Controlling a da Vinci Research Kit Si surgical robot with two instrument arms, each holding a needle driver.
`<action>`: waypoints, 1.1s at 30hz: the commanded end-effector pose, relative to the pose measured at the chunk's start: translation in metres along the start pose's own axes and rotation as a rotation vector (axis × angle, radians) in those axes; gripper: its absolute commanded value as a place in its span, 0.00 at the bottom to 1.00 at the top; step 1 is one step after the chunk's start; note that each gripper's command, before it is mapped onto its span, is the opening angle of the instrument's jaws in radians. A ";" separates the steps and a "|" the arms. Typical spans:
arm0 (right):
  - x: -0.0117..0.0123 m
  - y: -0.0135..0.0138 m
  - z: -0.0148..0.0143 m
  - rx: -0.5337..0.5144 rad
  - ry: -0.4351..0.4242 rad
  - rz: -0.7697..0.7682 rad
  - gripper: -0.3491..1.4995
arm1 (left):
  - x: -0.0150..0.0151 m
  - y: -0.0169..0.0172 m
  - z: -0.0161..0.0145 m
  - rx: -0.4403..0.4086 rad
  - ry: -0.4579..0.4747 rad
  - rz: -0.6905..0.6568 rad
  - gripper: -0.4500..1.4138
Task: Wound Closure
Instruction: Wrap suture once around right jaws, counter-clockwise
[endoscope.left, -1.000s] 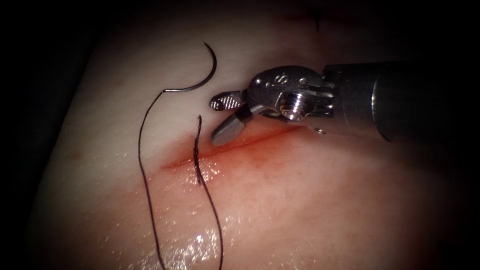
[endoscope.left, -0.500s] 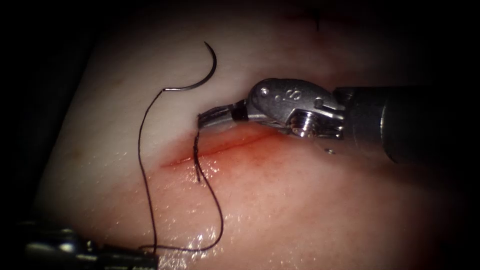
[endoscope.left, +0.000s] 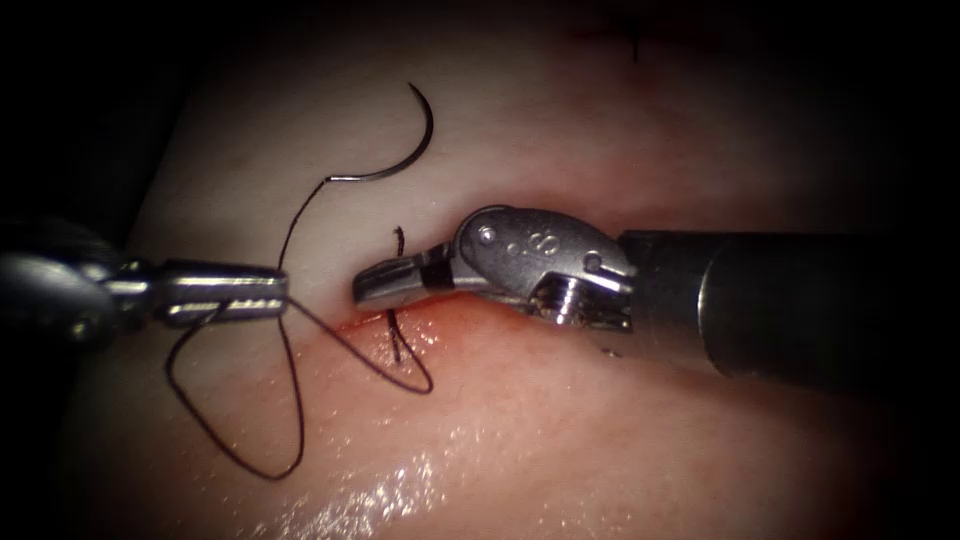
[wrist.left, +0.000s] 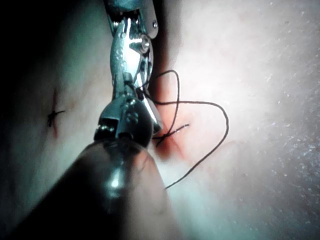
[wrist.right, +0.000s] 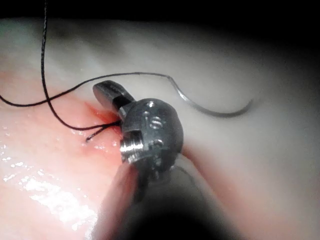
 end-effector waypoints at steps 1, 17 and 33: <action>0.0004 -0.0001 0.0010 0.019 0.048 -0.007 0.00 | -0.0017 -0.0011 0.0009 0.012 0.008 -0.010 0.00; 0.0015 -0.0016 0.0013 0.142 0.349 0.041 0.00 | -0.0125 -0.0002 0.0048 0.050 -0.022 -0.040 0.00; 0.0020 -0.0002 -0.0015 -0.148 0.560 0.224 0.00 | -0.0149 0.0079 0.0078 0.051 0.004 -0.087 0.00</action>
